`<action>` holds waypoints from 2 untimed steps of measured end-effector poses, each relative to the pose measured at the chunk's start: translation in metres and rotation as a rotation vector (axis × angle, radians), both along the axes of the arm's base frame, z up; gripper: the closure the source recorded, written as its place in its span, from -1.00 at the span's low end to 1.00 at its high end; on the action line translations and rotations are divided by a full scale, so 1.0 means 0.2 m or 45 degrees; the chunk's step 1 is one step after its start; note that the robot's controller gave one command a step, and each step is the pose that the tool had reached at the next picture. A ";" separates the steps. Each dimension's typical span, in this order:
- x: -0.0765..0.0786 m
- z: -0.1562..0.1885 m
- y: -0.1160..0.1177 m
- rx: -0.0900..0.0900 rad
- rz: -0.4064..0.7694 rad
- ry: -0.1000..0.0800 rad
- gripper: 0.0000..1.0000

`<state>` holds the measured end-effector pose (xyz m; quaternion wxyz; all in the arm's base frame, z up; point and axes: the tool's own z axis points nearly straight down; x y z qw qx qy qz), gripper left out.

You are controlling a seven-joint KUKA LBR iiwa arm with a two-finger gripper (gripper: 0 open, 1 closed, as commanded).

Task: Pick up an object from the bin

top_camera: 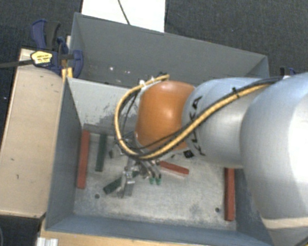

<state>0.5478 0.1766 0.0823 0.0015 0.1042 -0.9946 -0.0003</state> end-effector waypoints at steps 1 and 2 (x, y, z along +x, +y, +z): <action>0.00 -0.06 -0.05 -0.001 -0.124 0.001 -1.00; 0.00 -0.06 -0.05 -0.001 -0.127 0.001 1.00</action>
Offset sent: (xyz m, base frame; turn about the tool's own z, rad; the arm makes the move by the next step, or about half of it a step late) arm -0.0009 -0.0098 -0.0123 0.0983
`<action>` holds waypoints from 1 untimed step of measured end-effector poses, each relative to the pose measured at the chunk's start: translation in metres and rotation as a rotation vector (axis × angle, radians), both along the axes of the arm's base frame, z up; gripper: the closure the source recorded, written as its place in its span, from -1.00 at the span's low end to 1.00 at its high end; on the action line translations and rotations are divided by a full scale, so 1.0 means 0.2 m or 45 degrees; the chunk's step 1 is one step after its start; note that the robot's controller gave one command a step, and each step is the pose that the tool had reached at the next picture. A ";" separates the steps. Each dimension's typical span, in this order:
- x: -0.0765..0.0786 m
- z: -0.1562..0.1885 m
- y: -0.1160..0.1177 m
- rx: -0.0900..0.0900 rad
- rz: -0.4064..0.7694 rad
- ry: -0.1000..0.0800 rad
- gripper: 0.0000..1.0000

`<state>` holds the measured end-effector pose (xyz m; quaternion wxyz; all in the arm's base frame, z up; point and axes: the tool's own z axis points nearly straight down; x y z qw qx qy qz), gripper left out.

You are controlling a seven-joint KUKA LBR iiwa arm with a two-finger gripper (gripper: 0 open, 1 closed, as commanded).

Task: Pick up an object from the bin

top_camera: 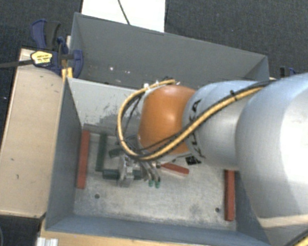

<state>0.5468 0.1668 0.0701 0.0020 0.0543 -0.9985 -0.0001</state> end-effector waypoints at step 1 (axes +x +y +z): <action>-0.02 0.85 -0.11 0.003 0.042 -0.019 1.00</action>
Offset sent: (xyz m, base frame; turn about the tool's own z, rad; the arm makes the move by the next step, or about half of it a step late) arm -0.0057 -0.0226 0.1647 -0.0354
